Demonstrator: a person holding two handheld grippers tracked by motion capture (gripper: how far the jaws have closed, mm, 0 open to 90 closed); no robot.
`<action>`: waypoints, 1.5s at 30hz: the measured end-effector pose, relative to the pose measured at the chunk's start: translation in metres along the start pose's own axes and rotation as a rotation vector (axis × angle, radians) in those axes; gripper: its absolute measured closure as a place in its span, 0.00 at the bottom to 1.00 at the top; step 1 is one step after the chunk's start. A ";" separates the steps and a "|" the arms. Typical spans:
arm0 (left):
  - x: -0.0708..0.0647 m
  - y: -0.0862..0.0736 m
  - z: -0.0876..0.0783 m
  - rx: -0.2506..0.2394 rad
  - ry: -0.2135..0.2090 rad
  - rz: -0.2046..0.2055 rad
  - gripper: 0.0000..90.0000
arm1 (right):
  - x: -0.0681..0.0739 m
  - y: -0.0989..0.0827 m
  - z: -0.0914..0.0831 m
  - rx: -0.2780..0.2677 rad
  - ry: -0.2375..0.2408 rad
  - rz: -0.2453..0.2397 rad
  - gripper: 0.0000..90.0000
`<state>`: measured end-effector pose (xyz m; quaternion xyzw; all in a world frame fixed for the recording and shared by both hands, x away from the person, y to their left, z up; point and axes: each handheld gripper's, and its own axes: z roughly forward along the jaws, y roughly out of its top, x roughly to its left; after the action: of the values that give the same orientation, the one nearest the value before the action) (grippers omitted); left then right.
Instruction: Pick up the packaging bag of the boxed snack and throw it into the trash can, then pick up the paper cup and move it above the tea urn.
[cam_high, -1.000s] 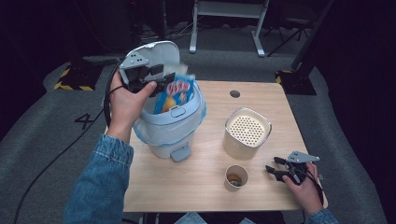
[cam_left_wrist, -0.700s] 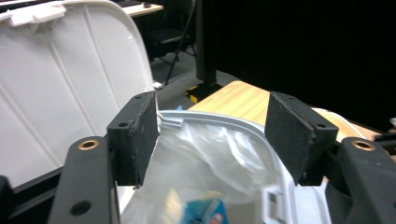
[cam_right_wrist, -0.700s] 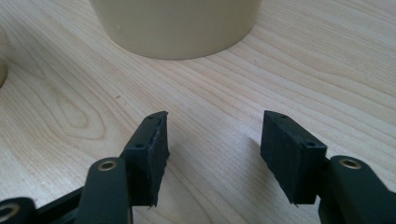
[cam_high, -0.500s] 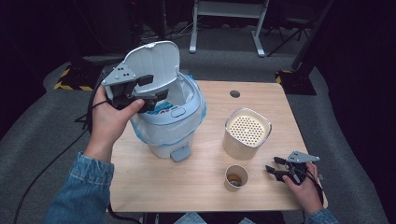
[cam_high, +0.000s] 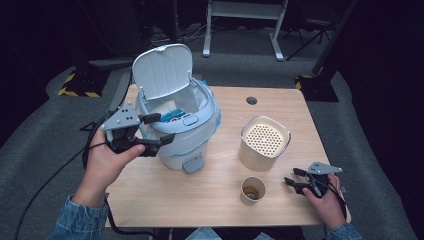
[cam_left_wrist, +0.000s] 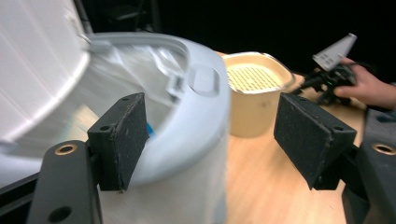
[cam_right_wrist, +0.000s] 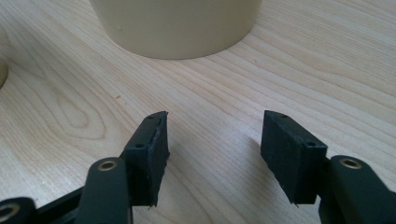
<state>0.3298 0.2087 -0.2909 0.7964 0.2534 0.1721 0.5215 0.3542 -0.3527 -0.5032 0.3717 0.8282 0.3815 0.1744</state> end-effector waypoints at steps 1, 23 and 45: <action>0.000 0.000 0.000 0.000 0.000 0.000 0.29 | 0.000 0.000 0.000 0.000 0.000 0.000 0.47; -0.022 -0.097 0.027 0.106 -0.049 -0.057 0.29 | 0.000 0.000 0.000 0.001 0.000 0.000 0.47; -0.020 -0.169 0.080 0.350 0.020 -0.077 0.28 | 0.034 0.004 -0.021 0.008 0.127 -0.075 0.23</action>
<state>0.3187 0.1929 -0.4783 0.8630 0.3149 0.1133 0.3785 0.3214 -0.3361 -0.4864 0.3160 0.8524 0.3943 0.1344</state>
